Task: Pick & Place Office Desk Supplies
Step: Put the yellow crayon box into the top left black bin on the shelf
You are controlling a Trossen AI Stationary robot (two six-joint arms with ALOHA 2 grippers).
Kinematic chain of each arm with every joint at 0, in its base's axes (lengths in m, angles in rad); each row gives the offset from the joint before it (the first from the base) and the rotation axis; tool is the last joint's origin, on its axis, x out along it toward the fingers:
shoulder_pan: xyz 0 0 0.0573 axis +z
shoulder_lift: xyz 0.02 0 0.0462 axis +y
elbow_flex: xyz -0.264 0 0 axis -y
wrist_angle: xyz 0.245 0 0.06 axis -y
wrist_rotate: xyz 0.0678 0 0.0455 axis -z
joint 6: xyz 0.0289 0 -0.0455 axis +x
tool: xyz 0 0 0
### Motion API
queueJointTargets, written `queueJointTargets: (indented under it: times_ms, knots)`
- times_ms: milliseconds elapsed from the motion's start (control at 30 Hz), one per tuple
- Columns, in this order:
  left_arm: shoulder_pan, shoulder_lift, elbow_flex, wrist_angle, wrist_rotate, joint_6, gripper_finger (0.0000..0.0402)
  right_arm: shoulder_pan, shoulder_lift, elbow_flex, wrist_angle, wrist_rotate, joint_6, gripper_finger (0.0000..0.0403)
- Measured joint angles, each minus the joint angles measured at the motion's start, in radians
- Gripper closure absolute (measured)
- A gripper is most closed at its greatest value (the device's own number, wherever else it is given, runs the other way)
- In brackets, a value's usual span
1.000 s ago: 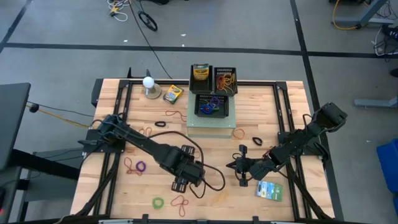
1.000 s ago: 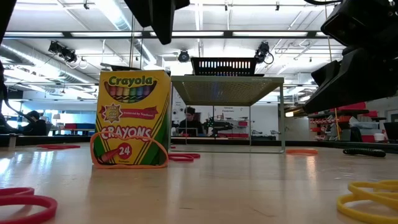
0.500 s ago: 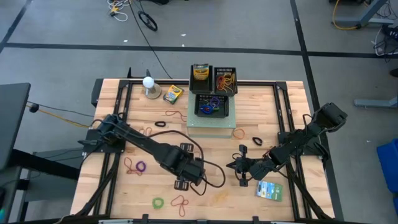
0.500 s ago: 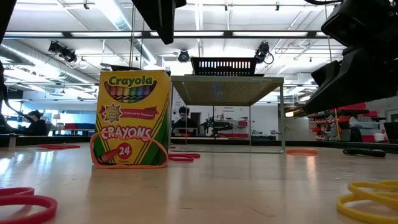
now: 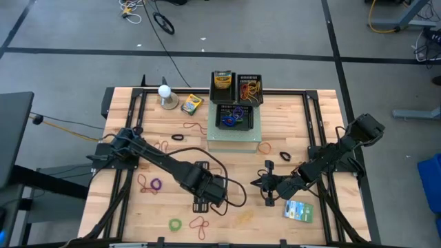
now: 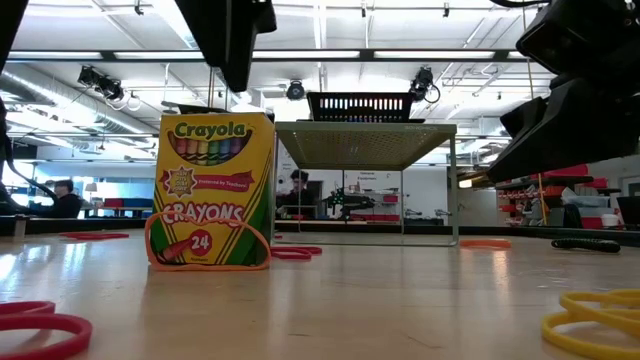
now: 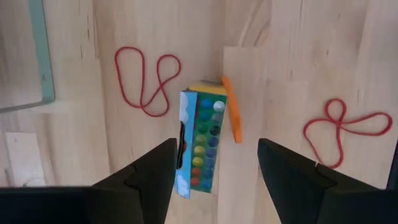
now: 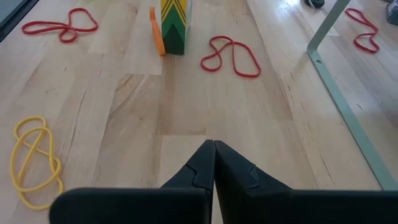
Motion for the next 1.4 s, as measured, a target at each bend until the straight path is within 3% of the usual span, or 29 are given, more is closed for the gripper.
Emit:
queueJointTargets:
  times_ms: [333,700,967,1233,1400]
  knots:
    - [-0.006,0.006,0.000,0.038,-0.040,-0.019,0.0189,0.000,0.000,0.000,0.000,0.000,0.000,0.0389]
    - [-0.024,0.006,0.000,-0.028,-0.097,-0.002,0.0107,0.000,0.000,0.000,0.000,0.000,0.000,0.0389]
    - [-0.012,0.006,-0.003,-0.018,-0.107,0.073,0.0100,0.000,0.000,0.000,0.000,0.000,0.000,0.0389]
    - [0.022,0.006,-0.155,0.113,-0.047,0.144,0.0100,0.000,0.000,0.000,0.000,-0.001,0.000,0.0389]
    - [0.022,0.006,-0.179,0.124,-0.026,0.156,0.0103,0.000,0.000,0.000,0.000,-0.001,0.000,0.0389]
